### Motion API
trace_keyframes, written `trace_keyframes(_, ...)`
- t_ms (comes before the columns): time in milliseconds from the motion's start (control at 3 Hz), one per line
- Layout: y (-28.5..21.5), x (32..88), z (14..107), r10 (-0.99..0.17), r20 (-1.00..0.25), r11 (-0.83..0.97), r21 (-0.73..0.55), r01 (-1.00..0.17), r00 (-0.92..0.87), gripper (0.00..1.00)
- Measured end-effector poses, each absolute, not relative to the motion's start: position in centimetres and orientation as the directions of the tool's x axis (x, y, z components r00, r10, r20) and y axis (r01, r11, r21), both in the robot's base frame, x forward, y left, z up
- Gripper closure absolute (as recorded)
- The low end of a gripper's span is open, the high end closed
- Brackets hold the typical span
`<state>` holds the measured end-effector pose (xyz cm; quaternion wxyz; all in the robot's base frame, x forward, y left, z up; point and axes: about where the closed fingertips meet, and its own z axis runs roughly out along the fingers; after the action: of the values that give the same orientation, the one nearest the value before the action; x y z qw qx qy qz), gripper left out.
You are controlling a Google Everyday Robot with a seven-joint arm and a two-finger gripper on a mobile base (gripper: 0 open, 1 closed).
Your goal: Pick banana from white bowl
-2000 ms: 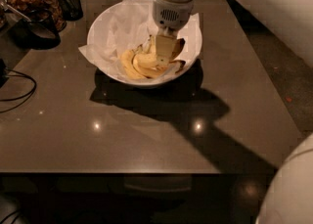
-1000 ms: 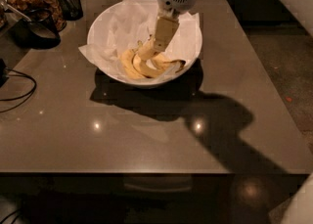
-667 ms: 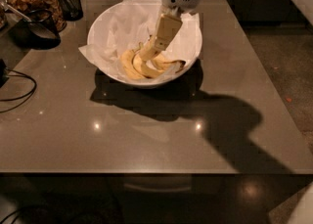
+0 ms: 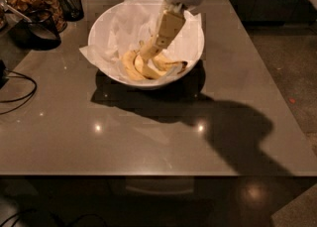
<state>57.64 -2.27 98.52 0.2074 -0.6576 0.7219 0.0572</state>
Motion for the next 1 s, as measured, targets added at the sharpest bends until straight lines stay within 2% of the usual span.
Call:
trace_keyframes(667,-2.5,53.6,100.8,-0.869,-0.496,0.116,-0.203,-0.972,0.0,1.0)
trace_keyframes(1000,-2.4,53.4,100.9,-0.865,-0.502,0.114,-0.2,-0.973,0.002,1.0)
